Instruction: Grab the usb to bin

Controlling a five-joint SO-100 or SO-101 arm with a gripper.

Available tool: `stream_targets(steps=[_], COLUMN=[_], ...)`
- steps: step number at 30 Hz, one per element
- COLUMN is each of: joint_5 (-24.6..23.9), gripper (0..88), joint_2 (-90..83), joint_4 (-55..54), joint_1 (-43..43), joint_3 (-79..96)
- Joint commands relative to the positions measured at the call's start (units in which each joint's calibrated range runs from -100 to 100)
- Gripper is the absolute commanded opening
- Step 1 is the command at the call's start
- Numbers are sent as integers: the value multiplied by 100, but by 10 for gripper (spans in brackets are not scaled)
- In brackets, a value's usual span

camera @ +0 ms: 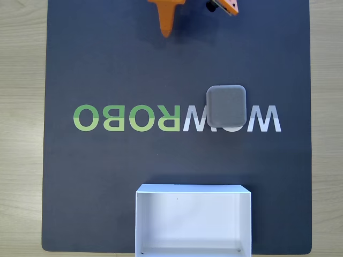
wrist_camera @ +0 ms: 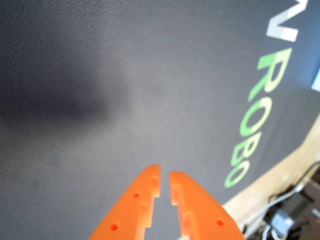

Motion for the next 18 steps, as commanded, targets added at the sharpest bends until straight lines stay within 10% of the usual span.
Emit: stream_targets(steps=[1, 18], joint_5=[-13, -55], gripper=[26, 29], joint_2=[19, 3826], joint_4=[45, -2129], joint_1=[-24, -663], joint_3=[-36, -2195])
